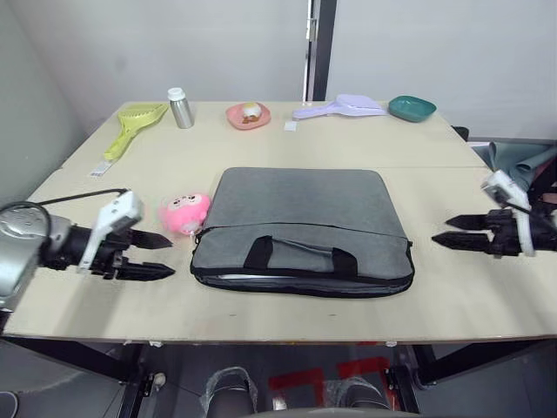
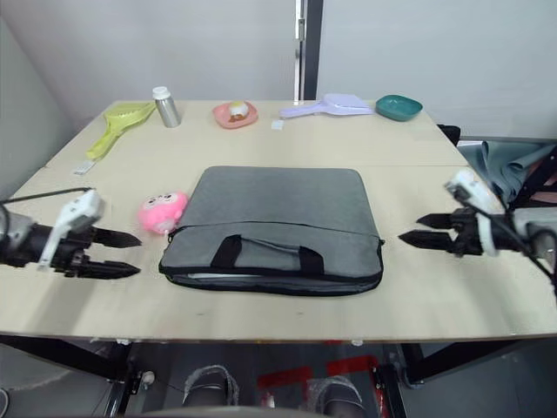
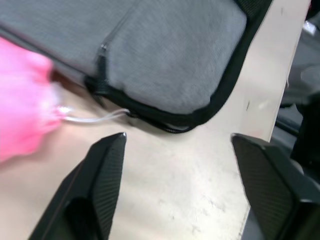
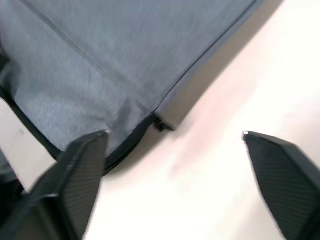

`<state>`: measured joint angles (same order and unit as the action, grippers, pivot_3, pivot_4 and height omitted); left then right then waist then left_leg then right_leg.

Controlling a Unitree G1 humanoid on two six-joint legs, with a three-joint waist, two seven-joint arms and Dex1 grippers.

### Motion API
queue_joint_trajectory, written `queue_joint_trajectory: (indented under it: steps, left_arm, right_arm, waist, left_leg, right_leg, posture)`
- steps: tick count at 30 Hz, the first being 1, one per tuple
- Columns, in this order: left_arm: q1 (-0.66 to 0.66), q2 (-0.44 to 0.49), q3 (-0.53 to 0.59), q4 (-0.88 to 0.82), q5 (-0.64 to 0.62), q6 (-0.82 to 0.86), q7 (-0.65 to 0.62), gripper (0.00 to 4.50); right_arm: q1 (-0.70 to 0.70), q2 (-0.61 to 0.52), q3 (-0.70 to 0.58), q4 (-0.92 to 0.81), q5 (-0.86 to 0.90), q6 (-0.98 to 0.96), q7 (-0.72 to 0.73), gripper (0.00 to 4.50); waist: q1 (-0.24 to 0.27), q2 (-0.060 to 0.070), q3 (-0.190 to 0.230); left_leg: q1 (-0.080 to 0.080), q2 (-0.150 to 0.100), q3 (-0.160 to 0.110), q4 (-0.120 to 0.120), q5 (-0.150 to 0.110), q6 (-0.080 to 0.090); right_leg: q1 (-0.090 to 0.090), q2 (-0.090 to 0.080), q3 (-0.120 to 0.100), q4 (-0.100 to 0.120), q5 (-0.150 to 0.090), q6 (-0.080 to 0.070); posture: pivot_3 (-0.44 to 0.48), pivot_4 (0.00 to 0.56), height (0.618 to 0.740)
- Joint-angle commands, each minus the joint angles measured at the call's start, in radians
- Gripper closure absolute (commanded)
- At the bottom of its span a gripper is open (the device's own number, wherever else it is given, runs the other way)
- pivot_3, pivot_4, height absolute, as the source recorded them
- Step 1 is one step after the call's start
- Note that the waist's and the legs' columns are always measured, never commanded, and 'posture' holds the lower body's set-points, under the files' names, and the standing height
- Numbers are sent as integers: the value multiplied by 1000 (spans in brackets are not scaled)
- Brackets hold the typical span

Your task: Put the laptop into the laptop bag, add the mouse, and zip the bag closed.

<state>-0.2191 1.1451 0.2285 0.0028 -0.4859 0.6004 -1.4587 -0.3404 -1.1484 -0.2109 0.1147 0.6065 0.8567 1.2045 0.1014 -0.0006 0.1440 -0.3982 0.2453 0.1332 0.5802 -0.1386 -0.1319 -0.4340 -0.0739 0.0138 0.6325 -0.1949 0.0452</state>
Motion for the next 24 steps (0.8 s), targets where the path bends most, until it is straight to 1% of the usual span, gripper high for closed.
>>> queue_joint_trajectory:
  steps: [1, 3, 5, 7, 10, 12, 13, 16, 20, 21, 24]
  left_arm:
    - [-69, 19, 161, -15, -149, 119, 29, 1075]
    - [-109, 23, 262, -52, -287, 229, 35, 1075]
    - [-114, 10, 316, -104, -361, 272, 46, 1075]
    - [-110, -7, 359, -153, -424, 307, 63, 1075]
    - [-51, -27, 418, -280, -505, 355, 98, 1075]
    - [-16, -29, 438, -325, -535, 370, 112, 1075]
    - [6, -33, 445, -360, -557, 379, 116, 1075]
    - [70, -49, 439, -466, -607, 391, 136, 1075]
    - [112, -55, 425, -501, -617, 372, 146, 1075]
    - [125, -53, 423, -483, -600, 354, 126, 1075]
    - [163, -45, 423, -423, -553, 300, 64, 1075]
  right_arm:
    - [-35, 3, -131, -147, 103, 9, 3, 47]
    - [-64, 55, -180, -273, 178, 2, -34, 47]
    - [-69, 98, -166, -371, 212, 4, -65, 47]
    - [-89, 149, -115, -428, 238, 26, -112, 47]
    - [-114, 229, -30, -426, 230, 29, -157, 839]
    - [-126, 251, 11, -414, 211, 18, -162, 1520]
    - [-143, 270, 48, -380, 185, 4, -162, 1862]
    - [-189, 315, 175, -267, 105, -38, -112, 2962]
    - [-214, 354, 307, -166, 10, -107, -36, 4249]
    - [-215, 365, 338, -140, -20, -140, -16, 4489]
    - [-225, 403, 393, -59, -95, -231, 17, 4489]
  waist:
    - [-1, 0, 0]
    - [-3, 0, 0]
    - [-3, 0, 0]
    - [-3, -1, -1]
    - [-3, -1, -1]
    - [-4, -1, -1]
    - [-4, -1, -1]
    - [-9, -1, -1]
    - [-9, -1, -1]
    - [-9, -1, -1]
    - [-10, -1, -1]
  left_leg:
    - [0, 0, 0, 0, 0, 0]
    - [0, 1, 0, 1, 0, 0]
    - [0, 1, 1, 3, 0, 0]
    - [2, 1, 3, 2, 0, 0]
    - [5, 1, 4, 3, 0, 0]
    - [5, 1, 5, 3, 0, -1]
    - [5, 1, 5, 3, 0, -1]
    - [7, 1, 5, 3, 0, -1]
    - [7, 1, 5, 2, 0, -1]
    - [7, 1, 6, 2, 0, -1]
    - [6, 1, 6, 1, 0, -1]
  right_leg:
    - [0, 0, 0, 0, 0, 0]
    - [-2, 1, 1, 3, 0, 0]
    - [-3, 2, 3, 6, 0, 0]
    - [-2, 2, 5, 6, 0, -1]
    - [-1, 2, 6, 7, -1, -1]
    - [-1, 2, 7, 8, -1, -1]
    - [-2, 2, 7, 8, -1, -1]
    - [-1, 2, 7, 9, -1, -1]
    - [-2, 2, 7, 9, -1, -1]
    - [-2, 2, 7, 8, -1, -1]
    - [-2, 3, 7, 7, -1, -1]
  posture:
    - [0, 150, 740]
    - [0, 150, 740]
    - [0, 150, 740]
    - [0, 150, 740]
    - [0, 150, 740]
    - [0, 150, 740]
    - [0, 150, 740]
    - [0, 150, 740]
    - [0, 150, 740]
    - [0, 150, 740]
    - [0, 150, 740]
